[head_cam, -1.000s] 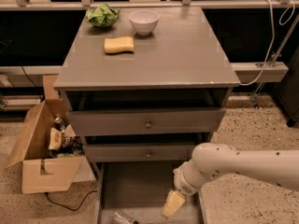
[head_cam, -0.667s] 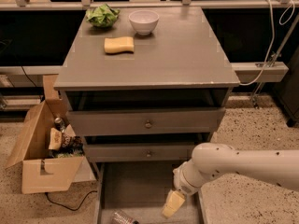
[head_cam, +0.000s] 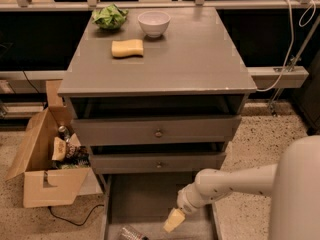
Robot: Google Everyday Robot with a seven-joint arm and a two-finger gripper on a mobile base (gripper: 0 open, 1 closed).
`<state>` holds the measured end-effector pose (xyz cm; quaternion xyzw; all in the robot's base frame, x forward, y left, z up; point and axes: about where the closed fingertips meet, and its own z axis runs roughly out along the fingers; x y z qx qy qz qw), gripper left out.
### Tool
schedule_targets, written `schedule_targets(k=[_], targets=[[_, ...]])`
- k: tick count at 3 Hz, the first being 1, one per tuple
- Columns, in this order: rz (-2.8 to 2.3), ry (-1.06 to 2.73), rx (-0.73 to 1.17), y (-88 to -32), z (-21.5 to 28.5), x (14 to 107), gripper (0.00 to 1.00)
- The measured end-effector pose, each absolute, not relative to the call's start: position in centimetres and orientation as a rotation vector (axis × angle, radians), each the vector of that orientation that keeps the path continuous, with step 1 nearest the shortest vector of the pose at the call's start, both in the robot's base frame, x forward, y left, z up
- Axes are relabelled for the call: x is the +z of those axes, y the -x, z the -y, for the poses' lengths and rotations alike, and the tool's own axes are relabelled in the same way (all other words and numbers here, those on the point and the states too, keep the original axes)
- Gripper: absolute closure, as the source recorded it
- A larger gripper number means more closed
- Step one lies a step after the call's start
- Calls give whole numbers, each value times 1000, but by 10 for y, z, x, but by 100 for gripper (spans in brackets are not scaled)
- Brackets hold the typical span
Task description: Pick water bottle from bottom drawer and place on counter
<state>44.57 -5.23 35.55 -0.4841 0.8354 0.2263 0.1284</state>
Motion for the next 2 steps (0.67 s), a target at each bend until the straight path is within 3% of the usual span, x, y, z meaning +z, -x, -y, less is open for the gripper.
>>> schedule_targets(k=[2], targets=[[-2464, 1289, 758, -438, 4, 239, 0]])
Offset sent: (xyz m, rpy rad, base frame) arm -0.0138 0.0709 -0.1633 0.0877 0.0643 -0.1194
